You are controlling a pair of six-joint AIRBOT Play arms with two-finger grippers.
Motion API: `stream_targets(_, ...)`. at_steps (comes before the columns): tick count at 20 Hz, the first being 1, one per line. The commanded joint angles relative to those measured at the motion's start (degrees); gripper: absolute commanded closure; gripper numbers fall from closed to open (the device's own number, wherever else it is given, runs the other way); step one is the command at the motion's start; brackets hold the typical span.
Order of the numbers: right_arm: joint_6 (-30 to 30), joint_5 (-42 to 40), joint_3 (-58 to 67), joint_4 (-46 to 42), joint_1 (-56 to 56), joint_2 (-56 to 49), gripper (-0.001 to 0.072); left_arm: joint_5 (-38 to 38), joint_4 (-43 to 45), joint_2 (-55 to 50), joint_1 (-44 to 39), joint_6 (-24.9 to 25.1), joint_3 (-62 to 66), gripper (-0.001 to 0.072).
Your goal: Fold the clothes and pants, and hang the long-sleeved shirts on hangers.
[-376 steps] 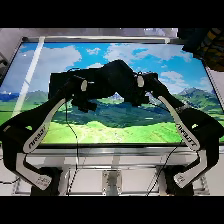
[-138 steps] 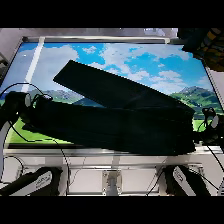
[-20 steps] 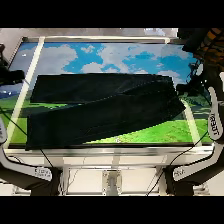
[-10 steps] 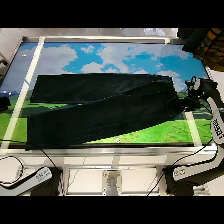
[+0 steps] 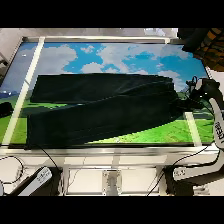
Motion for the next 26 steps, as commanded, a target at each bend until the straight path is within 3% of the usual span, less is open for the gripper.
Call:
stream_targets(1, 0.9, 11.1, 0.0, -8.9, -0.2, 6.6, 0.0681, 0.3, -1.2, 0.3, 0.1, 0.0, -1.2, 0.0344)
stream_targets(6, 2.4, 22.8, -0.8, -8.2, -3.5, 11.2, 0.0681, 1.5, -3.8, -0.9, -0.1, 0.0, -3.1, 0.0345)
stream_targets(9, 2.7, 24.2, -6.1, -7.5, -5.7, 11.4, 0.0659, 0.3, -4.0, -2.7, -0.8, 0.0, -3.1, 0.0345)
stream_targets(10, 2.6, 23.5, -8.6, -7.2, -6.2, 11.4, 0.0608, -0.4, -4.0, -3.1, -0.9, 0.0, -3.2, 0.0345)
stream_targets(12, 2.5, 21.1, -12.2, -7.2, -6.3, 11.9, 0.0355, -1.9, -4.0, -3.3, -0.9, 0.1, -3.3, 0.0345)
stream_targets(13, 2.0, 18.7, -13.6, -7.1, -6.3, 13.2, 0.0324, -2.5, -3.7, -3.3, -0.9, 0.4, -3.8, 0.0344)
stream_targets(17, 0.5, 8.3, -15.5, -7.0, -6.3, 24.7, 0.0324, -3.1, 5.4, -2.4, -0.9, 0.7, -11.6, 0.0344)
stream_targets(20, 0.6, 4.2, -15.6, -6.4, -6.3, 34.5, 0.0324, 0.4, 6.0, 1.4, -0.4, 2.2, -18.4, 0.0344)
stream_targets(26, 0.3, 5.6, -22.4, -4.3, -6.3, 43.2, 0.0324, 2.3, 4.8, 6.3, 0.7, 1.9, -27.3, 0.0343)
